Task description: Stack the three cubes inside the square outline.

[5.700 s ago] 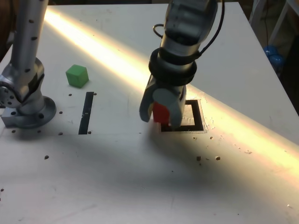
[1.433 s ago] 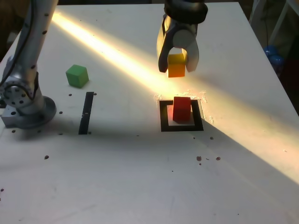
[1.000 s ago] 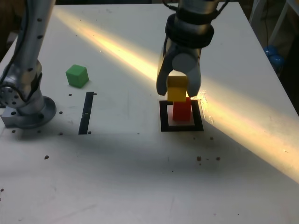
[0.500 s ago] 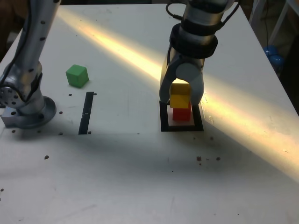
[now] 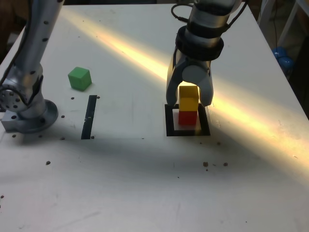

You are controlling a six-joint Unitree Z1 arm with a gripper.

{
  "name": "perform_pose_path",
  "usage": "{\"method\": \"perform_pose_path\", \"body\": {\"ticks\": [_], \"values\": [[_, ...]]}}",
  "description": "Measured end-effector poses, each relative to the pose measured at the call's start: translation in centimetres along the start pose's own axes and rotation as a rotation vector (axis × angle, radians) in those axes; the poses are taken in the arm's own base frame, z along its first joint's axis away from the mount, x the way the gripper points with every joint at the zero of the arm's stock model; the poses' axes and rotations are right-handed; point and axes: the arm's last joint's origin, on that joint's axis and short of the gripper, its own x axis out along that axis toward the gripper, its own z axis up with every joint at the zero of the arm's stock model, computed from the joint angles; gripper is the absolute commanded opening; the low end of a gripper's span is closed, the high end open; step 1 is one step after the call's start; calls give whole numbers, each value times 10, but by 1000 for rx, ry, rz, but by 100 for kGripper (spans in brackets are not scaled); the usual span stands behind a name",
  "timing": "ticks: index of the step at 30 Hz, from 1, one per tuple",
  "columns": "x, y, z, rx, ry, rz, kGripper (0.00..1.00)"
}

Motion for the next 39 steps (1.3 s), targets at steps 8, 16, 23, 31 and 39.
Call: {"method": "perform_pose_path", "body": {"ticks": [8,16,23,31,39], "values": [[-16,2,-28,-15,-27,13,99],[-33,30,-92,-149,-57,36,99],[-24,60,-144,-320,-14,33,99],[5,81,-188,-529,51,-6,99],[31,86,-212,-647,94,-76,99]]}}
